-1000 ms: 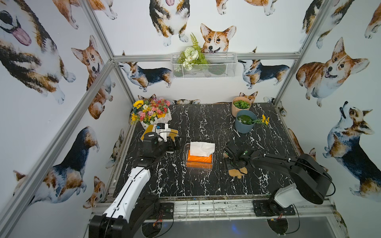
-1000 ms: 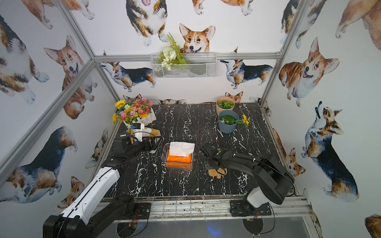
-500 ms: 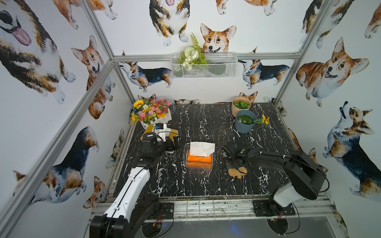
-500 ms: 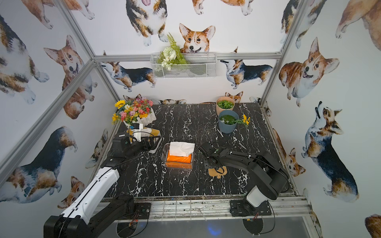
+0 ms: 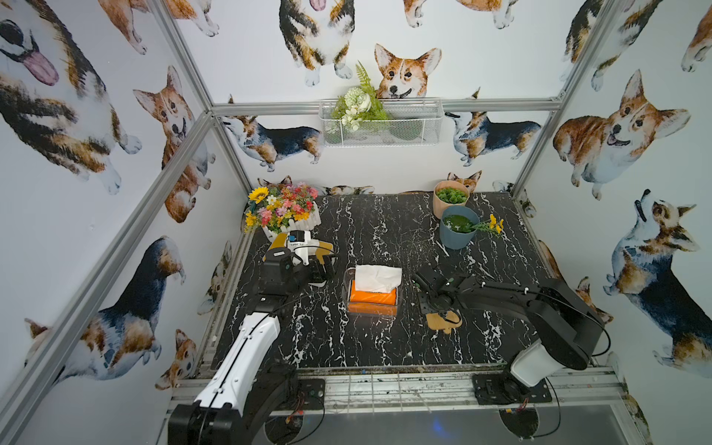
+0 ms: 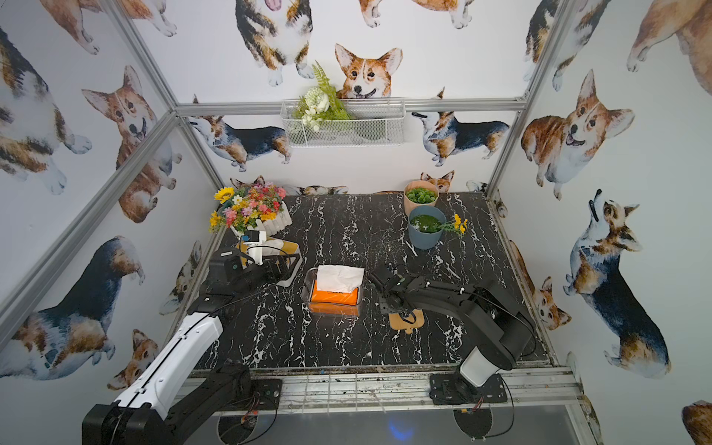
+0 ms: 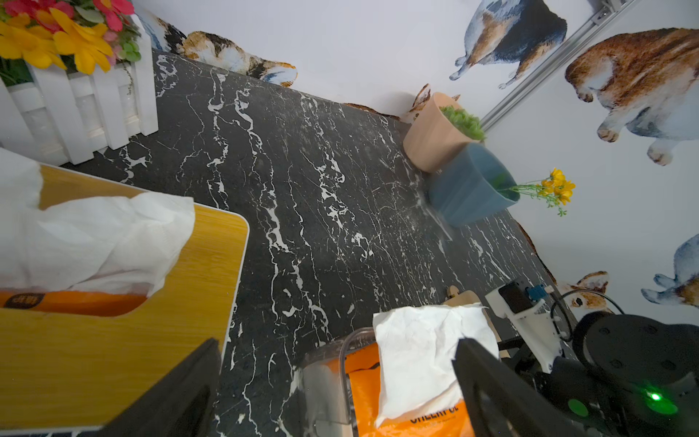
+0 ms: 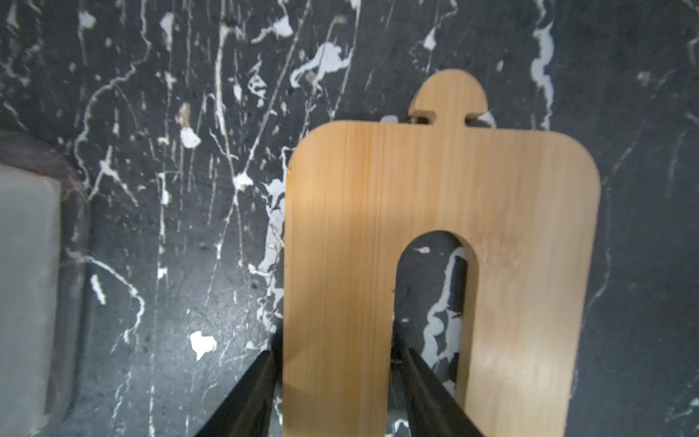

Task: Put the tissue paper into the tissue box
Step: Pick up the box lid from the center of the board.

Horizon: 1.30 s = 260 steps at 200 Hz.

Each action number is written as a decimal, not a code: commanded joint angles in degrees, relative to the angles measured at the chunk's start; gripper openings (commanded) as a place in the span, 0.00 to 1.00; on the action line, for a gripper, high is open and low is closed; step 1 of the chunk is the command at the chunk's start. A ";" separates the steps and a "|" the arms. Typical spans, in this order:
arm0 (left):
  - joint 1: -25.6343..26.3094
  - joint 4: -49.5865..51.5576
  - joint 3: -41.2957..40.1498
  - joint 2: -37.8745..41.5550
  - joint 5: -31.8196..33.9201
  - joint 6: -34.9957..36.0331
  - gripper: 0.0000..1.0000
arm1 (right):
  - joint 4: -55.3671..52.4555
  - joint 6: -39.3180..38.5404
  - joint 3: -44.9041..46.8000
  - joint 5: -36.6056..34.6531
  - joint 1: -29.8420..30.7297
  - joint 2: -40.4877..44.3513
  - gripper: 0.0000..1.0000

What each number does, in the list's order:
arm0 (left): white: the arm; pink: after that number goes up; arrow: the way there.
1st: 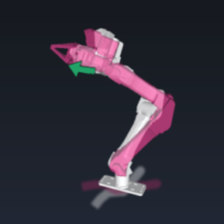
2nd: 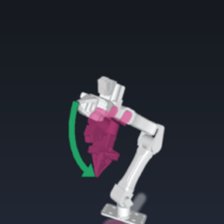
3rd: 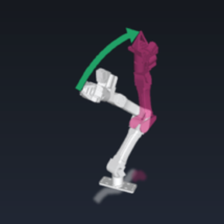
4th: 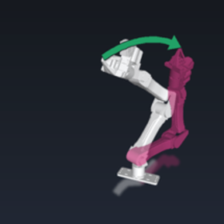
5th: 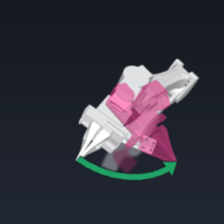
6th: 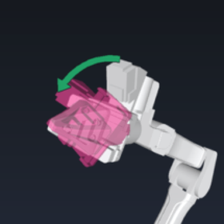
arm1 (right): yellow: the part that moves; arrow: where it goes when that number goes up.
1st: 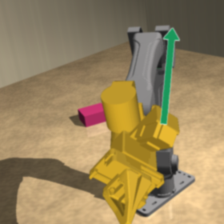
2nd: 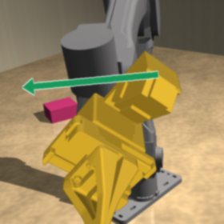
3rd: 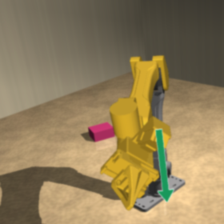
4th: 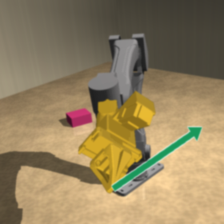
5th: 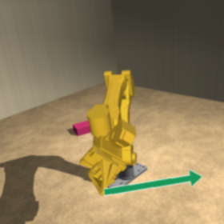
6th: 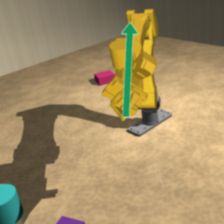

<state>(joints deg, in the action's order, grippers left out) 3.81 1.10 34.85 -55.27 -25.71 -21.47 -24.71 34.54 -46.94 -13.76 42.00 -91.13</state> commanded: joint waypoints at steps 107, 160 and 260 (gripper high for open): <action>-0.56 -1.45 -0.21 -0.07 -1.22 -0.56 1.00 | -3.23 -2.53 -0.42 0.05 -0.38 7.35 0.21; -0.65 -5.53 -1.21 0.08 -6.23 -2.14 1.00 | -2.10 -8.31 -2.95 -1.01 -0.23 18.26 0.07; -0.56 -17.72 -2.31 -4.36 -22.90 -8.84 1.00 | -0.67 -32.36 -19.67 15.68 3.73 10.75 0.00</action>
<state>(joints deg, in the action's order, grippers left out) 3.25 -9.58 33.21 -58.98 -42.15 -27.40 -25.80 10.52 -63.59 -2.52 44.75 -77.28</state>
